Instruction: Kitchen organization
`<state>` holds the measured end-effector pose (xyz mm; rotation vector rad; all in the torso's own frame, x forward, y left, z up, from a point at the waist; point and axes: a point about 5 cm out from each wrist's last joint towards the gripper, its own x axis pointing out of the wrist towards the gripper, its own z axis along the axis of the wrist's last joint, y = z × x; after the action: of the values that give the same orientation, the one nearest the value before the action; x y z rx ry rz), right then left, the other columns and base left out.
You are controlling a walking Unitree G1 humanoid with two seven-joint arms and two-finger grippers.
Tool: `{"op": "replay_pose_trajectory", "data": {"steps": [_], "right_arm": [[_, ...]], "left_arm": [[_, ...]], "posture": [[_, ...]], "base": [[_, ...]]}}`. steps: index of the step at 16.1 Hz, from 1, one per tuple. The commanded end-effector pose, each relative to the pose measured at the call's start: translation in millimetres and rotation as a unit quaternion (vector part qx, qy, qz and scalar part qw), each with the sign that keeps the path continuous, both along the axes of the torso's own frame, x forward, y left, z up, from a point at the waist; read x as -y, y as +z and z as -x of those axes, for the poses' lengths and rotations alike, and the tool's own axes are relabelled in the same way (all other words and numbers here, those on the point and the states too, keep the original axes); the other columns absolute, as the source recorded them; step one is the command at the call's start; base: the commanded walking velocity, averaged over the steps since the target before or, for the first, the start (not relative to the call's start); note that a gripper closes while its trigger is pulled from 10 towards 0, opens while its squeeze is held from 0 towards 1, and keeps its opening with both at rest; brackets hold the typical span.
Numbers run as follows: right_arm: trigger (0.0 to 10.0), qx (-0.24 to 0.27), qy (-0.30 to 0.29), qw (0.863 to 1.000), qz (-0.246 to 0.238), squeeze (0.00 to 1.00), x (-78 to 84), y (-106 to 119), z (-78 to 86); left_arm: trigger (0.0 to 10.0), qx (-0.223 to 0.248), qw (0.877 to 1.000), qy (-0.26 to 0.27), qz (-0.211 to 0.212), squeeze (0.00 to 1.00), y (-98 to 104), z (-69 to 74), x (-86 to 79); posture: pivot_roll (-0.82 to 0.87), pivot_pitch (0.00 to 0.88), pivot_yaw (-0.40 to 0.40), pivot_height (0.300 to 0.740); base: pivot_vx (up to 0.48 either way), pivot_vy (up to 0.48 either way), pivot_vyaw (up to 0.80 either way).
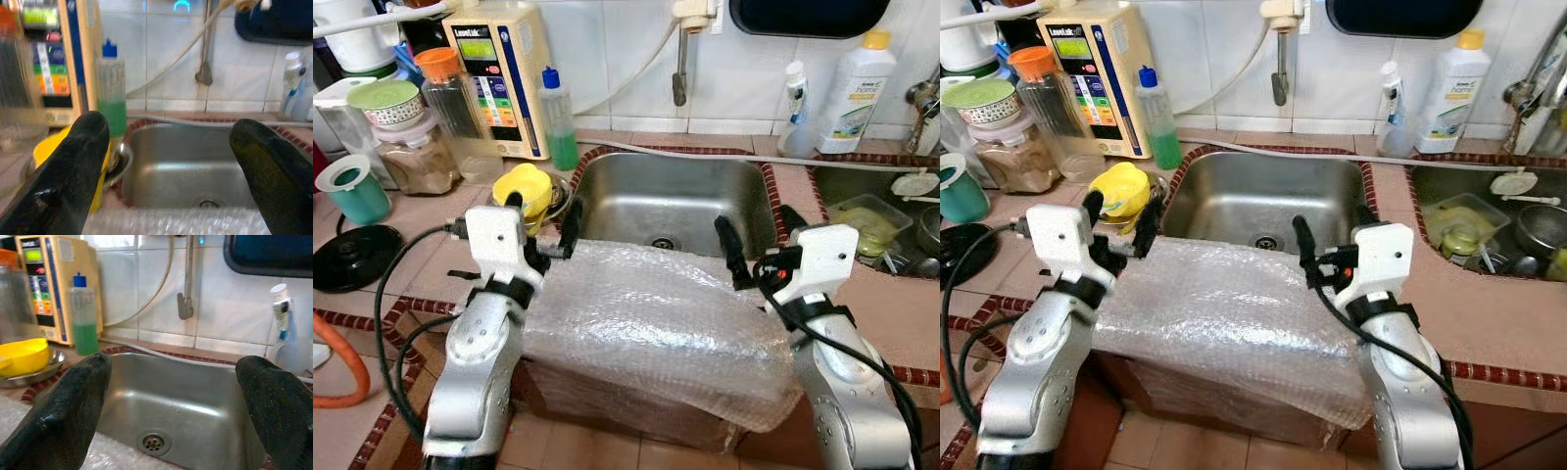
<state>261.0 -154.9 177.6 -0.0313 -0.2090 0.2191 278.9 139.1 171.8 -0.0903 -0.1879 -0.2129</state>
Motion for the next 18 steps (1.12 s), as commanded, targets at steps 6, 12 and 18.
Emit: {"op": "replay_pose_trajectory", "data": {"steps": [6, 12, 18], "right_arm": [[10.0, 0.008, 0.007, 1.000, 0.005, 0.00, -1.9, 6.1, 5.4], [10.0, 0.008, 0.005, 1.000, 0.009, 0.00, -2.1, 5.6, 6.1], [10.0, 0.005, 0.002, 1.000, 0.008, 0.00, -2.1, 4.5, 6.3]], "left_arm": [[10.0, -0.017, 1.000, -0.025, 0.001, 0.00, -3.4, 5.7, 5.0], [10.0, -0.023, 0.999, -0.035, 0.002, 0.00, -4.6, 7.3, 6.7], [10.0, -0.024, 0.999, -0.040, 0.004, 0.00, -4.5, 7.2, 7.4]], "posture": [[0.03, 0.000, 0.081, 0.740], [0.03, 0.000, 0.087, 0.740], [0.03, 0.000, 0.090, 0.740]], "base": [[0.042, 0.000, 0.00], [0.284, 0.000, 0.00], [0.353, 0.000, 0.00]]}}
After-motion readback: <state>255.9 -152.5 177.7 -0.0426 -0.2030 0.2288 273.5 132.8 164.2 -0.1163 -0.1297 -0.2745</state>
